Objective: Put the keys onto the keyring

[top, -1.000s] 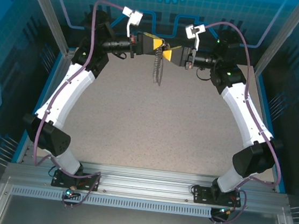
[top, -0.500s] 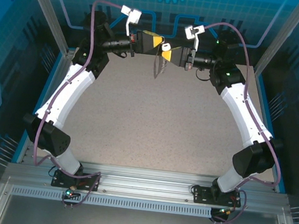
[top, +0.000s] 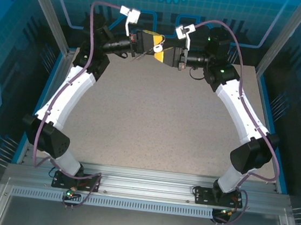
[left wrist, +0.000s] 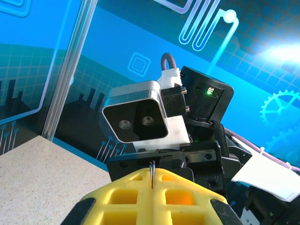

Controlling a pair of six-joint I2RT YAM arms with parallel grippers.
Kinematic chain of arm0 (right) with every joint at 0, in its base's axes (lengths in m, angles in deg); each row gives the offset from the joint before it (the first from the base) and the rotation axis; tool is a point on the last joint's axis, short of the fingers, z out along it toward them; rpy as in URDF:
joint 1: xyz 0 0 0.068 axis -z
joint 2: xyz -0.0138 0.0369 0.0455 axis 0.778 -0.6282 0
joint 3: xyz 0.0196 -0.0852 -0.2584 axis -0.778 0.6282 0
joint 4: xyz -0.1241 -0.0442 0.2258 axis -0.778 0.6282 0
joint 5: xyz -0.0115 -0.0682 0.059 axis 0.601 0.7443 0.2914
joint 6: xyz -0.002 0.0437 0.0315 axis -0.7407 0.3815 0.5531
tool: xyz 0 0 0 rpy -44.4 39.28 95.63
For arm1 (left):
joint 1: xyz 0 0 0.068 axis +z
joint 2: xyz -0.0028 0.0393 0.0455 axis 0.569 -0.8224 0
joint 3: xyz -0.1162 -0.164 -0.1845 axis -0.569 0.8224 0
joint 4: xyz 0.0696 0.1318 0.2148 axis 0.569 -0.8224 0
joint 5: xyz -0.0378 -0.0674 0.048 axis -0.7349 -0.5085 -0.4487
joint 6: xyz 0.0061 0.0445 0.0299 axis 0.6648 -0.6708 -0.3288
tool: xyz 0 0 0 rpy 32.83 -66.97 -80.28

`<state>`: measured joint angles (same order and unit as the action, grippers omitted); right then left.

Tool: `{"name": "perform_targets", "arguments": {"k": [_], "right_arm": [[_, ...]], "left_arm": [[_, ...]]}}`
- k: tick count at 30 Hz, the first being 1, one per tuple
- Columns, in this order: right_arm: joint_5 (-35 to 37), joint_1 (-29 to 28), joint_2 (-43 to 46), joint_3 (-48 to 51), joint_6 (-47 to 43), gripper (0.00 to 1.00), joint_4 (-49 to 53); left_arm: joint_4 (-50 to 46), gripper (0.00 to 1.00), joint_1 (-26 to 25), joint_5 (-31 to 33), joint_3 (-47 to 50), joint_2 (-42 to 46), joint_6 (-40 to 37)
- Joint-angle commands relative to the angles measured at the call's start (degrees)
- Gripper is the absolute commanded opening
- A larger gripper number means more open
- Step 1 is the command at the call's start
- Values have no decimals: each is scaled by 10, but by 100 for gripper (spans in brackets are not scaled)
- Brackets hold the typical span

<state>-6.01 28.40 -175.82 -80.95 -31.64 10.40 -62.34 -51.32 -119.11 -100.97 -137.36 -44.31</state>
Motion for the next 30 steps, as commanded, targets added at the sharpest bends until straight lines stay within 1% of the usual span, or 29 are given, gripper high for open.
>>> {"name": "perform_targets", "arguments": {"k": [1,2,6,10,11,14,17,18,20,24,30], "right_arm": [[-17,-8,-6,-16,-25,0,38],[-19,-7,-3,-16,-32,0,50],[-18,9,23,9,-47,23,76],[-10,41,68,51,-43,26,77],[-10,50,81,59,-41,28,75],[3,76,112,72,-32,29,70],[36,95,135,75,-2,31,42],[54,99,139,73,4,34,39],[83,102,145,69,23,40,24],[133,100,136,38,36,46,42],[184,82,103,-9,61,47,33]], "left_arm": [[41,0,-1,11,6,22,15],[41,0,0,12,7,23,16],[56,0,-1,14,13,22,25],[68,0,-1,14,17,21,37],[71,0,-1,14,17,21,39],[81,0,-1,16,21,20,48],[89,0,-1,17,21,17,56],[90,0,-1,18,21,16,58],[94,0,-1,18,21,14,62],[94,0,-1,18,22,11,66],[122,0,-1,21,39,13,85]]}}
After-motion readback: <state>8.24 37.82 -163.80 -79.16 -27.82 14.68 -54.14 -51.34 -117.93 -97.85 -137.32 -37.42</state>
